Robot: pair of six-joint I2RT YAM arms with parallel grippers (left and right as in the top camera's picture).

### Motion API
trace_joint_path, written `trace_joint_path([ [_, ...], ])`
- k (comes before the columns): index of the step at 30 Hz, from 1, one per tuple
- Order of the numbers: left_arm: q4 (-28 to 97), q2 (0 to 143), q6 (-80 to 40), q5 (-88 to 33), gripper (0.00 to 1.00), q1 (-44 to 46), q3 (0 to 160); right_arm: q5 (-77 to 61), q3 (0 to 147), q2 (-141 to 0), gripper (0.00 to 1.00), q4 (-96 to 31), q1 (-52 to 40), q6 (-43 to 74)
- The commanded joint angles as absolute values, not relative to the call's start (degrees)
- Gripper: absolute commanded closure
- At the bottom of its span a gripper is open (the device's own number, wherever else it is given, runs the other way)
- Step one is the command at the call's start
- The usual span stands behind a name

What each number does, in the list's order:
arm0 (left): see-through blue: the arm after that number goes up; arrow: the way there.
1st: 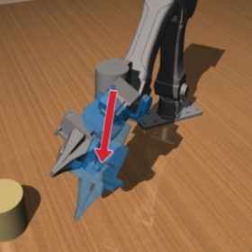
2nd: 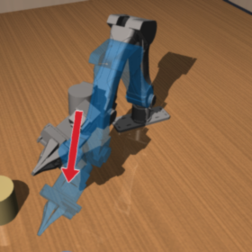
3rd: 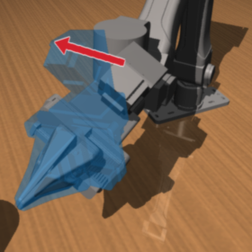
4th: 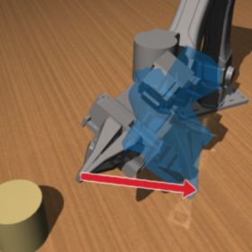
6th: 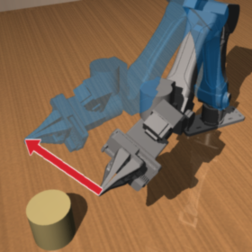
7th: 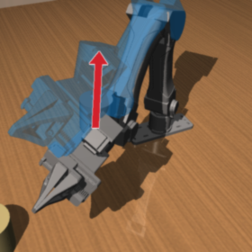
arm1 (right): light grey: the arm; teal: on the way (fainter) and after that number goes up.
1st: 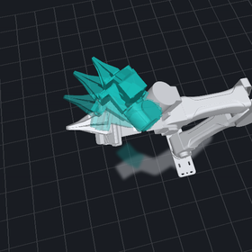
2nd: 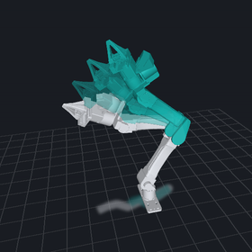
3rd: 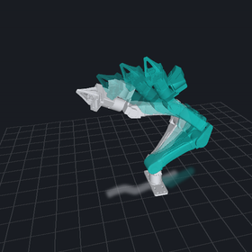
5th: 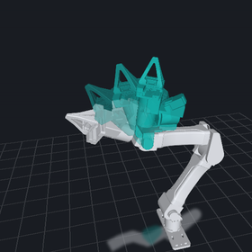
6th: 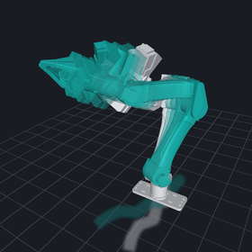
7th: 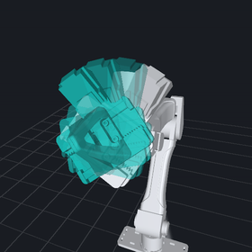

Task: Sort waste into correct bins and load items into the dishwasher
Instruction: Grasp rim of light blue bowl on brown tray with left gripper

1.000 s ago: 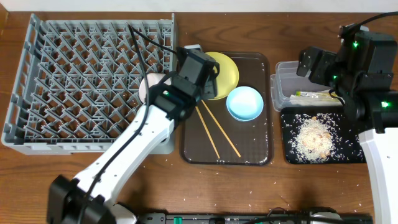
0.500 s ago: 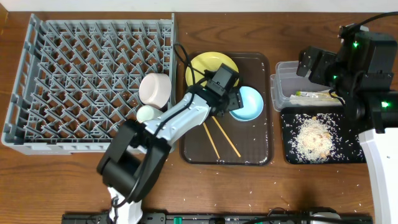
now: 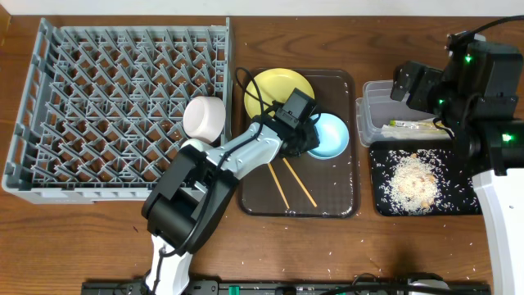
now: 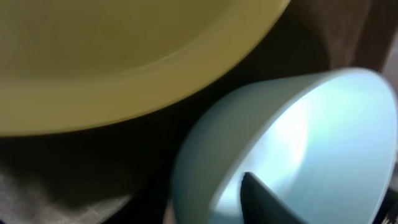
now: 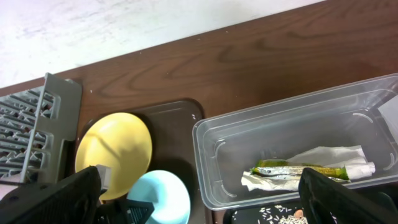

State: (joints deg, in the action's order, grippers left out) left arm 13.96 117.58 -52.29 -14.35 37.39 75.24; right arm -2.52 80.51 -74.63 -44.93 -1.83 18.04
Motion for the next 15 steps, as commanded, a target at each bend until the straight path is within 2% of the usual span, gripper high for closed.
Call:
trace_joint_path([
  [1, 14.17, 118.41, -52.47, -14.81, 0.77, 37.3, 75.55, -1.72, 80.86, -75.0, 0.01, -44.86, -1.52, 18.83],
  [4, 13.98, 118.32, -52.47, -15.11, 0.92, 37.19, 75.57, -1.74, 80.86, -75.0, 0.01, -44.86, -1.52, 18.83],
  [15, 13.52, 112.44, -49.39, -21.87, 0.93, 32.93, 75.57, -1.72, 80.86, -75.0, 0.01, -44.86, -1.52, 18.83],
])
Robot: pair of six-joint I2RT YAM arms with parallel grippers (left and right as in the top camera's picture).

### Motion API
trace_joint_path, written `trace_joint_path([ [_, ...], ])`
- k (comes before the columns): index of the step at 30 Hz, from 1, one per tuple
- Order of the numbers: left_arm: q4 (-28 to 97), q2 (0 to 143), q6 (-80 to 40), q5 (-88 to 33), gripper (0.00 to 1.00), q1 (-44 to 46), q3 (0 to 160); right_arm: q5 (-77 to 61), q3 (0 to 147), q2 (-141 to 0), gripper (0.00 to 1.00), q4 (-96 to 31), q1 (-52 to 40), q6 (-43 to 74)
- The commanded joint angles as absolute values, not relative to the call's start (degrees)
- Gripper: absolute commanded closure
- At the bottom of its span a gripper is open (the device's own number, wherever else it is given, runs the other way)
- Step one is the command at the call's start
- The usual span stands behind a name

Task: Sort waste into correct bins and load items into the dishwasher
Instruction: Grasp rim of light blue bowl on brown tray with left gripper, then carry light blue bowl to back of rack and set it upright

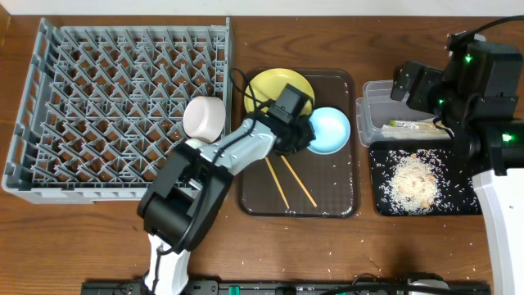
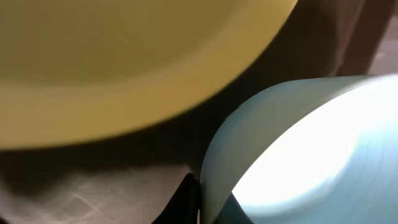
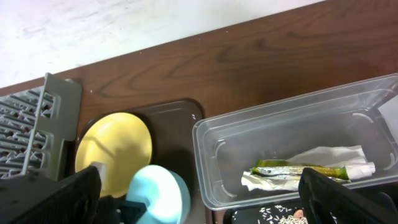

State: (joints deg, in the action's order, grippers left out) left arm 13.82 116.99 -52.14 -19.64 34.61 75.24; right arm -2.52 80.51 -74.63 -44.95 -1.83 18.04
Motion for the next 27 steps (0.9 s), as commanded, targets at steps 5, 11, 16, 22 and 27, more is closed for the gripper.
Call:
trace_joint_path([
  [5, 12.32, 105.47, -42.26, -19.97, 0.93, 29.5, 75.57, -1.72, 80.86, -75.0, 0.01, -44.86, -1.52, 18.83],
  [11, 12.34, 98.56, -34.79, -4.03, 0.93, 23.33, 75.57, -1.72, 80.86, -75.0, 0.01, -44.88, -1.52, 18.83],
  [16, 12.21, 96.75, -29.12, 15.2, 0.93, 18.59, 75.57, -1.72, 80.86, -75.0, 0.01, -44.86, -1.52, 18.83],
  [22, 9.3, 97.38, -19.64, 37.6, 0.93, 15.86, 75.57, -1.72, 80.86, -75.0, 0.01, -44.86, -1.52, 18.83],
  [27, 2.26, 99.04, -8.62, 46.85, 0.92, 14.98, 75.55, -1.72, 80.86, -75.0, 0.01, -44.86, -1.52, 18.83],
])
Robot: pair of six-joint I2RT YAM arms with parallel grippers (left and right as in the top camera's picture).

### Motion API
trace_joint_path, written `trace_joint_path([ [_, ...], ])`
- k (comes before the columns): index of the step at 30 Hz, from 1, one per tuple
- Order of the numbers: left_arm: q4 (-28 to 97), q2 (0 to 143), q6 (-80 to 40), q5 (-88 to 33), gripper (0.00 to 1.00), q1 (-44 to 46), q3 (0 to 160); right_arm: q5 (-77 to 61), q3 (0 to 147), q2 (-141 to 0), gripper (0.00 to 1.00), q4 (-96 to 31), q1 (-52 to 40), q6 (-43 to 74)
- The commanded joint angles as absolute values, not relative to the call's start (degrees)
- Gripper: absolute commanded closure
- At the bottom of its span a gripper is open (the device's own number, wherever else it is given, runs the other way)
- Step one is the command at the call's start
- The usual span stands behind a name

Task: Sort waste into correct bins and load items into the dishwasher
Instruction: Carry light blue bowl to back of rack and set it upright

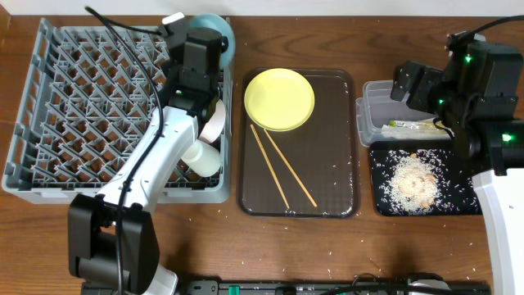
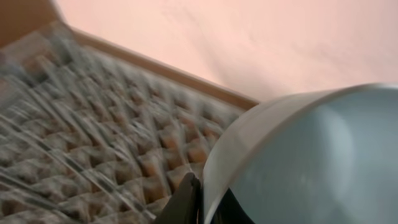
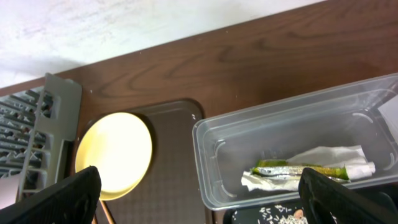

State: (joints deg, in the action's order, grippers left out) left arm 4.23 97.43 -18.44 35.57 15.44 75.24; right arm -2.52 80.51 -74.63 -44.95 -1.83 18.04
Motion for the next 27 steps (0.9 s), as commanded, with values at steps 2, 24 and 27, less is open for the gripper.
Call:
trace_joint_path([
  [2, -0.73, 100.22, -3.51, 47.7, 0.92, 14.79, 75.55, -1.72, 80.86, -75.0, 0.01, -44.86, -1.52, 18.83],
  [24, -20.64, 114.37, 21.02, 62.63, 0.93, 15.59, 75.55, -1.72, 80.86, -75.0, 0.01, -44.86, -1.52, 18.83],
  [27, -20.71, 115.77, 21.41, 62.61, 0.93, 16.12, 75.55, -1.72, 80.86, -75.0, 0.01, -44.86, -1.52, 18.83],
])
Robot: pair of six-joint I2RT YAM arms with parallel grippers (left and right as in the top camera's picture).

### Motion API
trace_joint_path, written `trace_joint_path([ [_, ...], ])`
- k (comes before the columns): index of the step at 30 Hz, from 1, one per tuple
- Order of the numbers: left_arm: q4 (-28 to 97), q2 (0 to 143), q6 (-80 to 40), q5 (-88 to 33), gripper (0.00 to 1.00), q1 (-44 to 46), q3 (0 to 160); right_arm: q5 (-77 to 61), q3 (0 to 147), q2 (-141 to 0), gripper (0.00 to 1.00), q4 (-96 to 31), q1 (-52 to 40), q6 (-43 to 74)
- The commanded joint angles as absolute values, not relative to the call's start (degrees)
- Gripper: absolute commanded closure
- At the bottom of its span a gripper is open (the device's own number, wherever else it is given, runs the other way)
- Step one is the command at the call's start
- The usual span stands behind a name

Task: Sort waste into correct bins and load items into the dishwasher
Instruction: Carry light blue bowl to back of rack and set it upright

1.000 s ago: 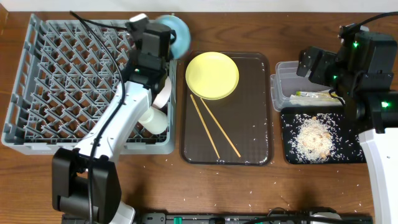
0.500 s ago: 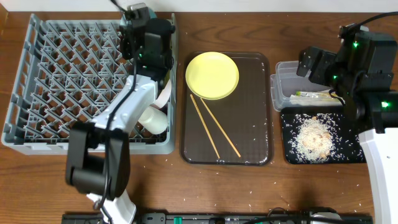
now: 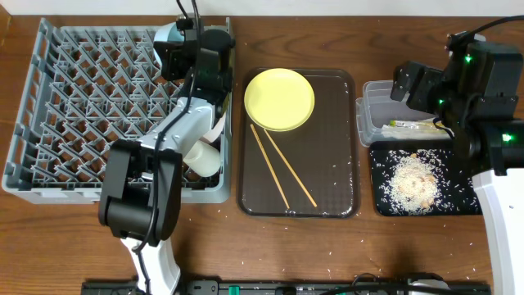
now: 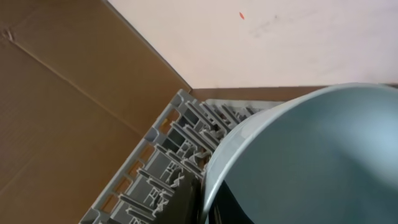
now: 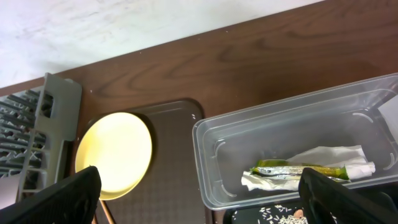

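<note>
The light blue bowl (image 4: 311, 162) fills the lower right of the left wrist view. My left gripper (image 4: 203, 211) is shut on its rim, one finger on either side. Overhead, the left gripper (image 3: 193, 51) hangs over the back right corner of the grey dish rack (image 3: 24, 106), and the arm hides most of the bowl. A yellow plate (image 3: 279, 99) and two chopsticks (image 3: 282, 168) lie on the brown tray (image 3: 336, 164). My right gripper (image 5: 202, 205) is open over the clear bin (image 5: 280, 143), holding nothing.
White cups (image 3: 201, 156) sit at the rack's right edge. The clear bin holds a crumpled wrapper (image 5: 311, 169). A black tray of spilled rice (image 3: 417, 180) lies in front of it. Cardboard (image 4: 56, 112) and a wall stand behind the rack.
The left wrist has turned at the rack's back right corner, still gripping the bowl. Its camera now faces the wall and cardboard, and the bowl is mostly hidden overhead. The right arm is unchanged.
My left gripper was at the blue bowl on the brown tray, one finger inside it. Then it was shut on the rim with the bowl tipped up. Later the bowl was over the rack's back right corner, where it is now, turned.
</note>
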State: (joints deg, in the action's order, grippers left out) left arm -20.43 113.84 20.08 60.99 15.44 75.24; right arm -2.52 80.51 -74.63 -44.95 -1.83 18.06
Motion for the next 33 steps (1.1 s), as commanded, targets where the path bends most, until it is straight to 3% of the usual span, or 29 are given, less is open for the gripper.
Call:
trace_joint_path([
  [1, -20.71, 116.18, 21.41, 62.61, 0.92, 16.21, 75.55, -1.72, 80.86, -75.0, 0.01, -44.86, -1.52, 18.83],
  [14, -20.91, 117.47, 23.29, 62.63, 0.93, 17.04, 75.55, -1.72, 80.86, -75.0, 0.01, -44.86, -1.52, 18.83],
  [23, -33.3, 117.47, 31.64, 63.88, 0.93, 16.95, 75.55, -1.72, 80.86, -75.0, 0.01, -44.86, -1.52, 18.83],
  [33, -33.76, 119.79, 33.71, 63.44, 0.92, 16.29, 75.55, -1.72, 80.86, -75.0, 0.01, -44.86, -1.52, 18.83],
])
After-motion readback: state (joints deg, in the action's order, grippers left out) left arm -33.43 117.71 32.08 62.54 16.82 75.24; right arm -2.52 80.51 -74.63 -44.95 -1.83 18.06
